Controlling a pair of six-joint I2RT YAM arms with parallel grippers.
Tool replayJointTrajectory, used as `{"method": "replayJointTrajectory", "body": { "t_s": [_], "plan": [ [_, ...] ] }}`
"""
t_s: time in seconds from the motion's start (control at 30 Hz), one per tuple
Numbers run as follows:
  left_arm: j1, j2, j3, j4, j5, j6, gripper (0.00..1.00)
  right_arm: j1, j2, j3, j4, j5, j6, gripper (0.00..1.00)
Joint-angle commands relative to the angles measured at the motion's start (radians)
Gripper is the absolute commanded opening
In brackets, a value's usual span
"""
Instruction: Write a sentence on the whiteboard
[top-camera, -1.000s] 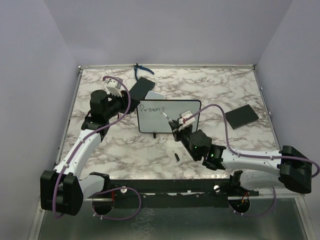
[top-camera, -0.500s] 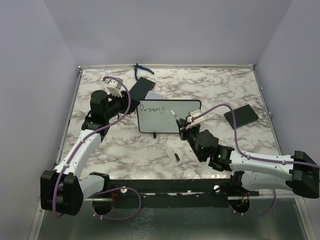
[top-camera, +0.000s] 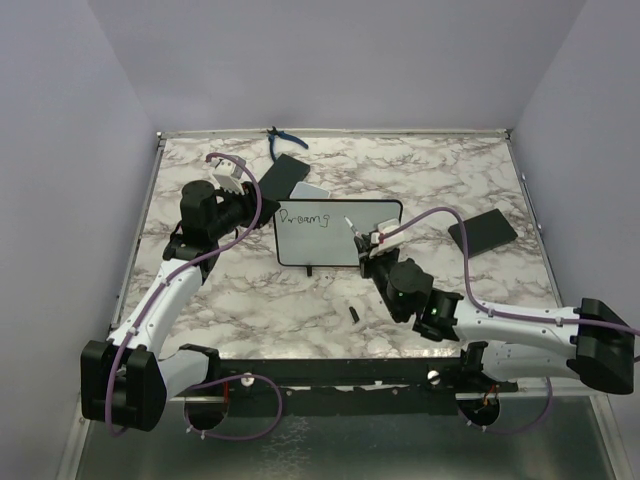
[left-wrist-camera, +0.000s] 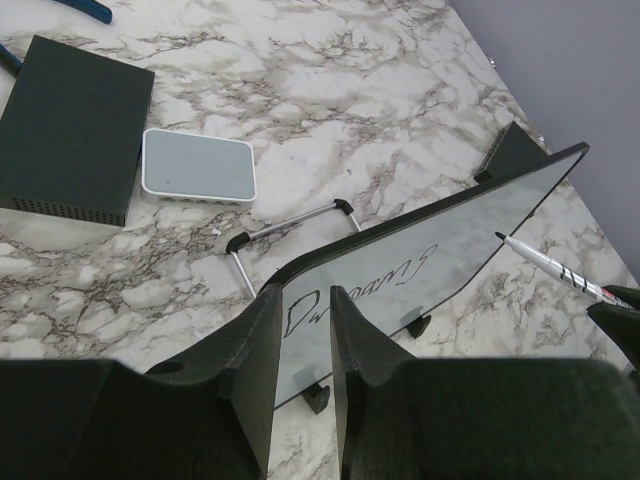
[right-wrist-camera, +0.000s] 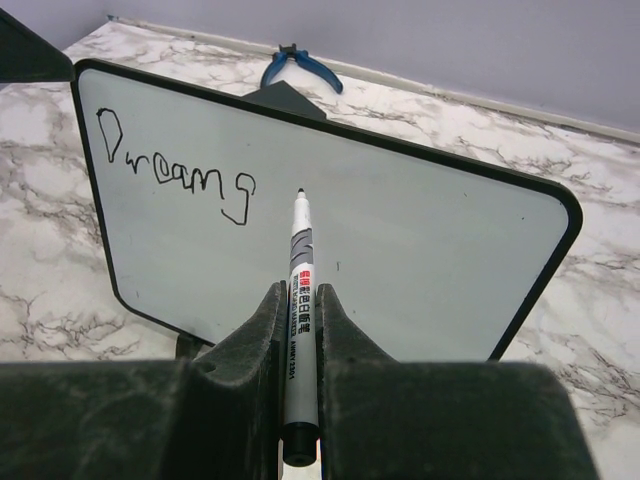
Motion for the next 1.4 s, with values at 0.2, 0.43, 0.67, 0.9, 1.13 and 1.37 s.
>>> {"method": "replayJointTrajectory", "body": {
  "t_s": [0.2,0.43,0.67,0.9,1.13,1.37],
  "plan": [
    [-0.004,-0.018,-0.012,0.008,0.010,-0.001,0.27,-0.039,0.035,0.011,0.057,0.011,-0.027,0.00],
    [-0.004,-0.018,-0.011,0.008,0.012,-0.001,0.27,-0.045,0.064,0.016,0.042,0.008,-0.009,0.00],
    [-0.006,-0.019,-0.011,0.008,0.012,-0.001,0.27,-0.045,0.063,-0.002,-0.026,-0.009,0.073,0.00],
    [-0.005,-0.019,-0.011,0.008,0.014,-0.002,0.27,-0.045,0.059,-0.014,-0.082,-0.023,0.126,0.00],
    [-0.005,-0.022,-0.010,0.009,0.014,-0.001,0.27,-0.045,0.058,-0.017,-0.116,-0.014,0.149,0.00],
    [-0.004,-0.024,-0.009,0.009,0.015,-0.002,0.27,-0.045,0.025,-0.017,-0.108,0.010,0.118,0.00]
  ]
}}
